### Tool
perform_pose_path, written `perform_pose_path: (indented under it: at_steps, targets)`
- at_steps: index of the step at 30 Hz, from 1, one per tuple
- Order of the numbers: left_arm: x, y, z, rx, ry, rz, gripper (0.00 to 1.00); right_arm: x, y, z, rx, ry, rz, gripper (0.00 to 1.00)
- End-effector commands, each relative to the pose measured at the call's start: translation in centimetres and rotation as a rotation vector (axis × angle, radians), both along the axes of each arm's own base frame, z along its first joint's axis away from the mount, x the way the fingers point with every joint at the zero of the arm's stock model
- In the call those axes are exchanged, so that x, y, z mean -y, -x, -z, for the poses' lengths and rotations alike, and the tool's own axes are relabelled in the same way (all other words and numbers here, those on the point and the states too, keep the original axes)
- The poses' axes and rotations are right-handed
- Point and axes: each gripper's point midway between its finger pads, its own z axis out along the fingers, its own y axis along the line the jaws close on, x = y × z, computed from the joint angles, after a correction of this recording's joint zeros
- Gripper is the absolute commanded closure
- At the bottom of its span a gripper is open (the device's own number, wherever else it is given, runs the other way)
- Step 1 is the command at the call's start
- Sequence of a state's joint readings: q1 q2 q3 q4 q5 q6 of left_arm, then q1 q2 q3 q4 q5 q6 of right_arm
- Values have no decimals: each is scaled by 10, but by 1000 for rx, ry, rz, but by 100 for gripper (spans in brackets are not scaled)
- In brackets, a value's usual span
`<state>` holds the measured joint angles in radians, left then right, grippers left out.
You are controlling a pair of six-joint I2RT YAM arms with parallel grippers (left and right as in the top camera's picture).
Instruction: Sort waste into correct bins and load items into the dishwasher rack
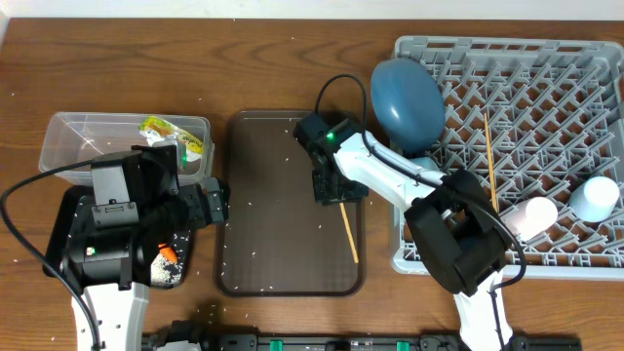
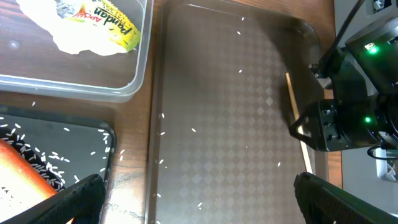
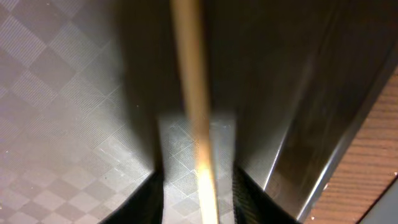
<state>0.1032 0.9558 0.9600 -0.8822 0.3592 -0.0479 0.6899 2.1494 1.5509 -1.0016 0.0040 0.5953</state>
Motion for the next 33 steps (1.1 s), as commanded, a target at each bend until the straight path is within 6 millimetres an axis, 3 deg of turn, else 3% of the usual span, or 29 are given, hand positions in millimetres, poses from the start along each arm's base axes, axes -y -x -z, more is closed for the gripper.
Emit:
perform_pose_path:
  at_steps: [1, 4, 6, 9, 12, 15, 19, 23, 26, 29, 33]
  targets:
    - [-4, -3, -9, 26, -18, -4, 2, 4, -2, 7, -18, 1, 9, 99]
    - [-4, -3, -9, 26, -19, -5, 2, -4, -10, -10, 18, -48, -87, 99]
    - [-4, -3, -9, 26, -18, -4, 2, -9, -16, -33, 62, -86, -156, 99]
    - [-4, -3, -9, 26, -18, -4, 2, -12, -27, -85, 172, -156, -234, 99]
    - [-4, -3, -9, 26, -19, -5, 2, 0, -39, -147, 315, -217, -268, 99]
    - [-4, -3, -9, 26, -18, -4, 2, 37, -53, -198, 454, -213, -229, 99]
    - [-4, -3, -9, 26, -18, -4, 2, 124, -68, -236, 559, -114, -67, 99]
    - [-4, -3, -9, 26, -19, -5, 2, 215, -79, -240, 561, -32, 97, 99]
    - [-4, -3, -9, 26, -19, -5, 2, 278, -83, -228, 526, 35, 184, 99]
    - [-4, -3, -9, 26, -18, -4, 2, 317, -87, -209, 476, 71, 223, 99]
    - [-4, -3, -9, 26, -18, -4, 2, 329, -94, -172, 385, 77, 198, 99]
